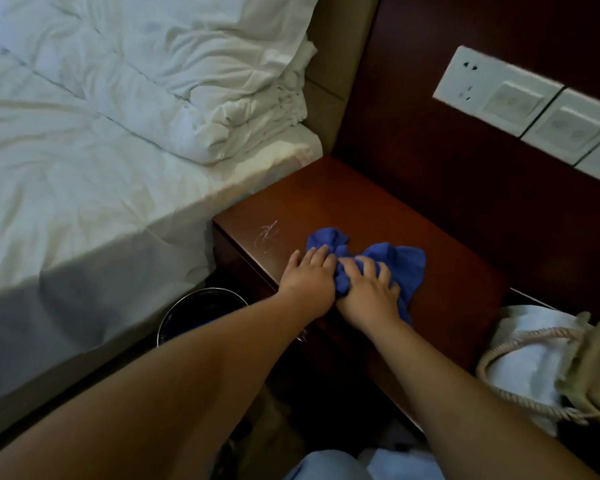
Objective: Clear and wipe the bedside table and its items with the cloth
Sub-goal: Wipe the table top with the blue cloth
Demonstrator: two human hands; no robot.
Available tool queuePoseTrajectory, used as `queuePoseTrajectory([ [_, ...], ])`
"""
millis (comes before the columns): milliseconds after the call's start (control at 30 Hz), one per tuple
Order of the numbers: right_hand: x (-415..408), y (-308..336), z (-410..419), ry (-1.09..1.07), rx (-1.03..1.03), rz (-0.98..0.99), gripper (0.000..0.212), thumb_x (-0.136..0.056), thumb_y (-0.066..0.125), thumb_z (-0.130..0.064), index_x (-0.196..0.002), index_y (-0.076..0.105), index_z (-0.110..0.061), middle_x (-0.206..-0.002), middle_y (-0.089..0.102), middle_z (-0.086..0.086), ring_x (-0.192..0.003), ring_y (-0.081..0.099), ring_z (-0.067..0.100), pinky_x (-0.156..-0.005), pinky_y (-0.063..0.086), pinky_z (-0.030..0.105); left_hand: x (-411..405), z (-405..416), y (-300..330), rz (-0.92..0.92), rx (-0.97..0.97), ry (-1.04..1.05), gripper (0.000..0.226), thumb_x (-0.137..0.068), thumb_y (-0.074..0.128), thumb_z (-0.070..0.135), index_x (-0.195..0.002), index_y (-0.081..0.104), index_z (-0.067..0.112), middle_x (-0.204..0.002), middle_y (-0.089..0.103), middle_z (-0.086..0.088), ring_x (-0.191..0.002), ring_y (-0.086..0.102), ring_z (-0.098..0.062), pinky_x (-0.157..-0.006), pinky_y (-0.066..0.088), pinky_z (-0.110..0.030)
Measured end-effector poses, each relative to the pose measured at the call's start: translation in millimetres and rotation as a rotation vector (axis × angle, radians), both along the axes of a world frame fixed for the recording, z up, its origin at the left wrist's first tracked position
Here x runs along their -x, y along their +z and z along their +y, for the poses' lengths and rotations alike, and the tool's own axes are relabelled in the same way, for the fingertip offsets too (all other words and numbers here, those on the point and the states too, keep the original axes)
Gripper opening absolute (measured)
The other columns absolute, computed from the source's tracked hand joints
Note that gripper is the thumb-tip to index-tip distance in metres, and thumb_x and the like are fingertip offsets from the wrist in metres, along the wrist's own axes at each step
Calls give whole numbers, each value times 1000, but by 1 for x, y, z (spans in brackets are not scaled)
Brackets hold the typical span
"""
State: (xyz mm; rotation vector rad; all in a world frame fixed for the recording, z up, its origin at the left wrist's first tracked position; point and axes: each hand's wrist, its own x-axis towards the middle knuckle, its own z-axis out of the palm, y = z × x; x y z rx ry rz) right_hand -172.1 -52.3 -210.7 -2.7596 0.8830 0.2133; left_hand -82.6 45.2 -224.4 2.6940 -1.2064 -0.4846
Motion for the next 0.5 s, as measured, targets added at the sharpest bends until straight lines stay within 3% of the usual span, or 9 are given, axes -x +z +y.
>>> queuePoseTrajectory([
  [300,-150,-15,7,50,42,-95,61,-89,51,-42,-146,28,-45,-160,21,-1,-147,12,36,-116,15,60,-139,11,0,-53,18,119,61,-104,40,27,-161,21,19,-172,12,-4,-157,15,-20,-126,8,-50],
  [500,-182,-19,39,118,44,-113,61,-90,51,-41,-147,29,-44,-162,20,1,-149,9,36,-116,13,62,-171,44,-8,-54,-4,165,63,-100,46,30,-159,26,21,-171,16,-4,-157,15,-19,-124,10,-54],
])
